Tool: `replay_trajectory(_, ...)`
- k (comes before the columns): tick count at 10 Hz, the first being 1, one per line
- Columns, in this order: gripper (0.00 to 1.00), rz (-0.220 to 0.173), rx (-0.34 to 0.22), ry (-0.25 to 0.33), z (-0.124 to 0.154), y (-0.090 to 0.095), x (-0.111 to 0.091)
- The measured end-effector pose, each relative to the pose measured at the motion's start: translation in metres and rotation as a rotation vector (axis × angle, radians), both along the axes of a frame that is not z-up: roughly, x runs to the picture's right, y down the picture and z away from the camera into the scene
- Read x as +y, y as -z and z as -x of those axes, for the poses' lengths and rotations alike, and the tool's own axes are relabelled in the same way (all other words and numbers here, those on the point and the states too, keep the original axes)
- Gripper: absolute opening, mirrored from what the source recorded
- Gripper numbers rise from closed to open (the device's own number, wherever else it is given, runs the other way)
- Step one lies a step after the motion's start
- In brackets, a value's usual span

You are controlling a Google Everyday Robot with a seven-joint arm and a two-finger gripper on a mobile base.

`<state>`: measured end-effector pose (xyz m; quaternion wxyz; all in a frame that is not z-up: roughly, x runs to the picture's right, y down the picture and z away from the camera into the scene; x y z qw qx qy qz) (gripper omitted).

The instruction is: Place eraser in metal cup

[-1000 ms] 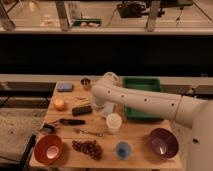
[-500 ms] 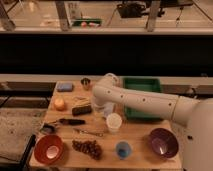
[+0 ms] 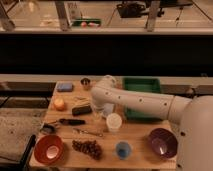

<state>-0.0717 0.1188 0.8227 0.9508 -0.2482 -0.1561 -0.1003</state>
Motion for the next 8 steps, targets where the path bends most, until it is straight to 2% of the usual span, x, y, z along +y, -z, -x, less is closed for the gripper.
replay_trajectory(3,0.8,-0.017,-0.004,0.03,0.01,0.0,-0.012)
replay_trajectory(8,0.8,-0.043,0.002,0.035,0.011,-0.008,-0.018)
